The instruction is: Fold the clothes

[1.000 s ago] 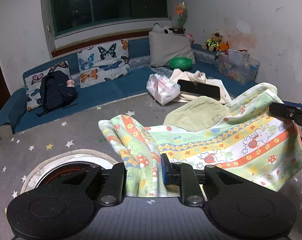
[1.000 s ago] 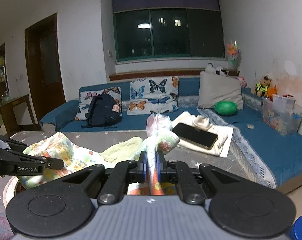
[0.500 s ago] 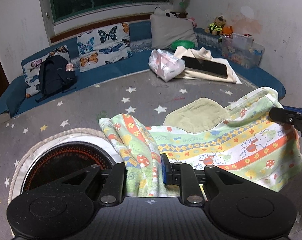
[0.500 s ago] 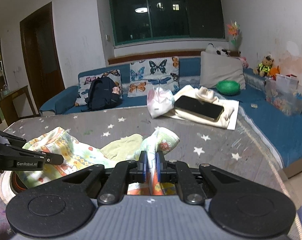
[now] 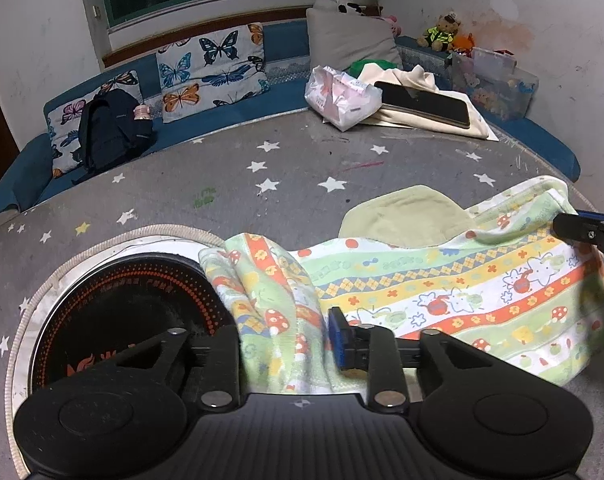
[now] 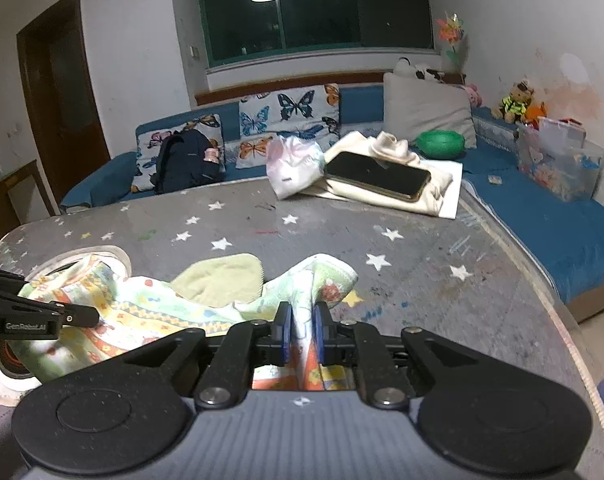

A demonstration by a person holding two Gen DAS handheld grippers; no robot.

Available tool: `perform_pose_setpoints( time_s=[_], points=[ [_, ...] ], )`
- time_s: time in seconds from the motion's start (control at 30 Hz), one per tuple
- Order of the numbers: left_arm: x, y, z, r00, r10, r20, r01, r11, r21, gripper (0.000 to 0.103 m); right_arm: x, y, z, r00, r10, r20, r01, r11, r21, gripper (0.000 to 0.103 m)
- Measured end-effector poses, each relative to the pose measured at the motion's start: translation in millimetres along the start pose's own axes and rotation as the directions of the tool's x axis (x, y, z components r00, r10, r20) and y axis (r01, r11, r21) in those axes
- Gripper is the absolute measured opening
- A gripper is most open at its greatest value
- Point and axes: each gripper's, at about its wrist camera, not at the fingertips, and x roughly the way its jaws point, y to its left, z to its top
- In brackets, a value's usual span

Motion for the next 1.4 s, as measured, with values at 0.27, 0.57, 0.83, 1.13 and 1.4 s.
perform_pose_setpoints(
  time_s=[0.27, 0.57, 0.83, 1.13, 1.4],
  points=[
    [10.1, 4.6, -6.2, 1.000, 0.009, -0.027, -0.010, 1.000, -0.014, 0.050, 8.5, -7.7, -6.0, 0.999, -0.026, -0.028, 0.026, 1.000, 0.012, 0.019],
    [13.8, 15.1, -12.7, 0.998, 0.046, -0.038, -0.047, 0.998, -0.032, 0.059, 14.3, -11.0, -9.1, 0.997, -0.063, -0.046, 0.063, 0.998, 0.011, 0.038],
    [6.4, 25.1, -0.3, 0.995, 0.101, 0.003, -0.101, 0.993, -0.064, 0.059, 19.0, 10.2, -4.0, 0.999, -0.013, -0.047, 0.011, 0.999, -0.045, 0.057],
    [13.2, 1.4, 17.5, 0.999, 0.038, 0.034, -0.038, 0.999, -0.017, 0.059, 46.7, 32.4, -7.3, 0.995, -0.005, -0.095, -0.003, 0.996, -0.085, 0.074],
    [40.5, -8.3, 22.9, 1.000, 0.021, -0.008, -0.021, 1.000, -0.006, 0.059, 60.0, 34.8, -13.1, 0.992, -0.009, -0.122, -0.002, 0.996, -0.087, 0.088]
  ],
)
